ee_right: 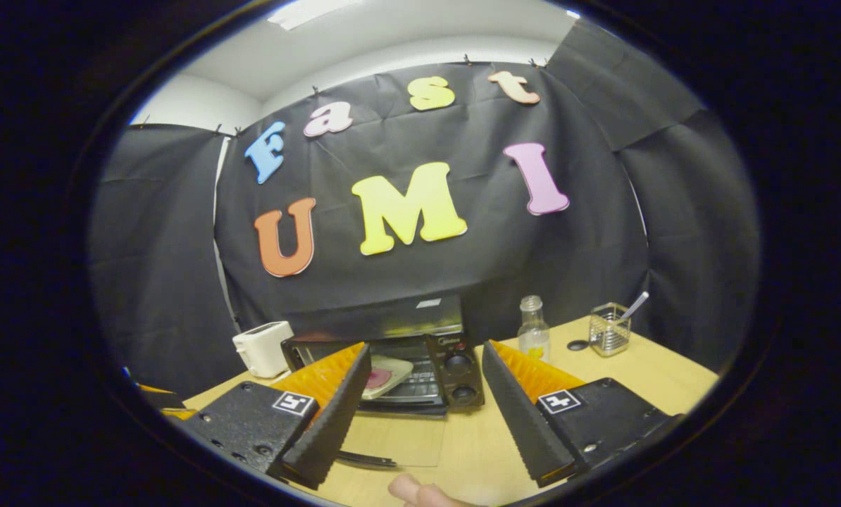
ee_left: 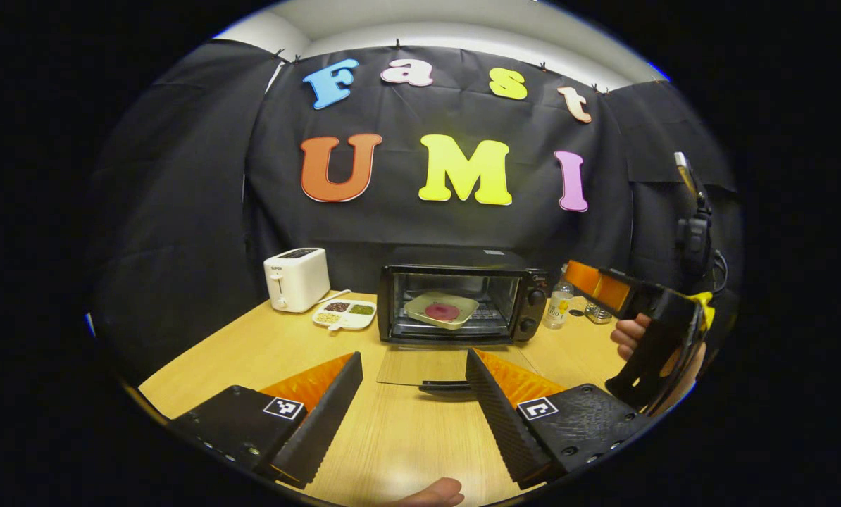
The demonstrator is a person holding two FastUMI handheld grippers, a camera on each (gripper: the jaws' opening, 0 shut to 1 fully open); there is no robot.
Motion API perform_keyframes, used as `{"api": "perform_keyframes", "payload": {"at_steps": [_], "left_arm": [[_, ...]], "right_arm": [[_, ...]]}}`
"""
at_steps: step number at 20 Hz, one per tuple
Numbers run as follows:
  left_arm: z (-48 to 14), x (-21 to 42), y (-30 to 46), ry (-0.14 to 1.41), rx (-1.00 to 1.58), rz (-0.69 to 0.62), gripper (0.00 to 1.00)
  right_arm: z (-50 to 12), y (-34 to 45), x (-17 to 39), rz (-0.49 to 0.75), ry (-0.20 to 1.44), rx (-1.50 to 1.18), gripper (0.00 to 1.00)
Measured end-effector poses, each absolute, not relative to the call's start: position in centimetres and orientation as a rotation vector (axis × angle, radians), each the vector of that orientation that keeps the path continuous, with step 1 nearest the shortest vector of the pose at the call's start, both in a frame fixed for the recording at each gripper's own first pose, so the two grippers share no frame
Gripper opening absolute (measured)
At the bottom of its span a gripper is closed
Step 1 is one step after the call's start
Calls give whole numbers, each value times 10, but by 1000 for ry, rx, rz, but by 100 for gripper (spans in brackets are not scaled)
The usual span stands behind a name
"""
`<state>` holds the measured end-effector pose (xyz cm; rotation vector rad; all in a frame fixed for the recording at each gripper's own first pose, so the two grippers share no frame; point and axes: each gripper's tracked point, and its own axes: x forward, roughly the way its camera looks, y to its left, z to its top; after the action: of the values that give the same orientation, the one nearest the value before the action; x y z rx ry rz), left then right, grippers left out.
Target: Open the electric oven with the left hand, put the food in, and close the electric oven.
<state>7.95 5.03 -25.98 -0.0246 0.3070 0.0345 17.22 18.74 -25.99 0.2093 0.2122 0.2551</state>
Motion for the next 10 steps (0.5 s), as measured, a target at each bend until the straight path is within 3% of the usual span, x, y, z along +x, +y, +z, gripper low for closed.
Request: {"api": "perform_keyframes", "payload": {"at_steps": [2,5,6,8,9,10], "left_arm": [[-275,90,36,344,-15,9,95],[-306,102,21,411,-2,-27,95],[-316,106,19,434,7,-29,95],[-335,112,12,472,19,-36,95],[-345,115,9,490,21,-39,95],[-355,118,3,511,20,-45,95]], "right_arm": [[-241,171,172,257,193,204,95],[-212,141,170,249,169,201,96],[-203,130,169,238,160,195,100],[-190,110,167,218,153,180,100],[-188,98,168,198,158,162,95],[-184,86,168,179,157,146,100]]}}
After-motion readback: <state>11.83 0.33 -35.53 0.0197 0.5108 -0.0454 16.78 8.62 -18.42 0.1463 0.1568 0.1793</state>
